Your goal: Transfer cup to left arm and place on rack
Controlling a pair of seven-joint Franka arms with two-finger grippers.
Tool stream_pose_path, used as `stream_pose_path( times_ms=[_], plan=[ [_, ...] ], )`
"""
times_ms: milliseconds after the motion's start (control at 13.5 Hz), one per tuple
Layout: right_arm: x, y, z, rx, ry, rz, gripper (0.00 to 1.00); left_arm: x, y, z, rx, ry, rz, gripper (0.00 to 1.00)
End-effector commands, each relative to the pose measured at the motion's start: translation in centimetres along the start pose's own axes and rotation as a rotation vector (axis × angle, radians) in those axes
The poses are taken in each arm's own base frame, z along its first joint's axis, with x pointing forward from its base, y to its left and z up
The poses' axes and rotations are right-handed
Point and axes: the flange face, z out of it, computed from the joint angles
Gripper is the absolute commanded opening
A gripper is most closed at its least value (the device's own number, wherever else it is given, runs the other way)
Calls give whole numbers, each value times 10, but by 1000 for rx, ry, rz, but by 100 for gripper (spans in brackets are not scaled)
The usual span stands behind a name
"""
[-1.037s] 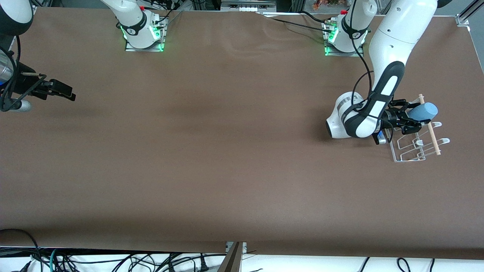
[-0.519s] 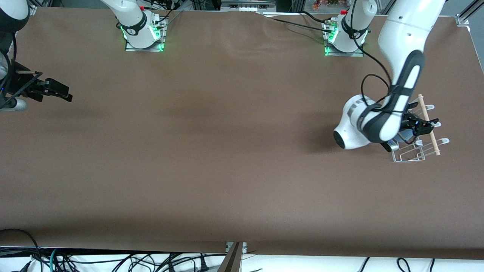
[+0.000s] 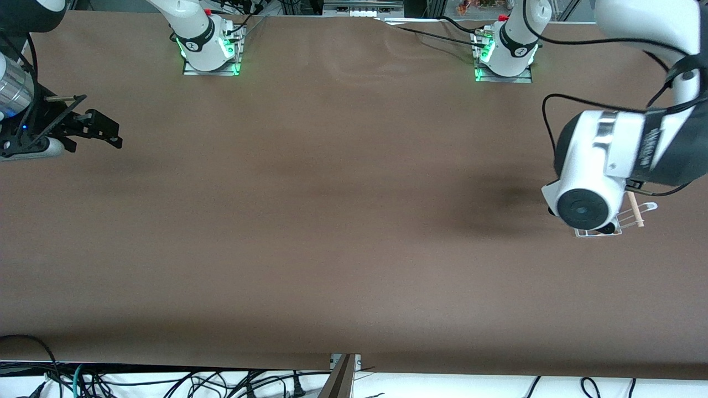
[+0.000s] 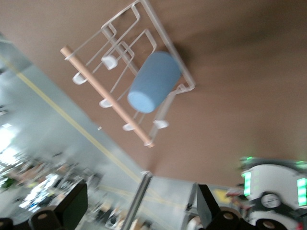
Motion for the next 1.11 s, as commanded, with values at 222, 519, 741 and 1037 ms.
stream_pose_path(
  times_ms=[222,519,741,1037],
  plan=[
    [9,3,7,-18,-12,5,99,-95,-50,-72,-246,435,-163,100],
    [7,15,6,-9,-18,30,99,-150,-69,-48,-500,610,-229,100],
    [6,15,5,-9,-17,24,99,-140,-37,-27,-494,697,-250,100],
    [6,15,5,-9,-17,24,99,-137,-36,-23,-492,656,-265,100]
  ],
)
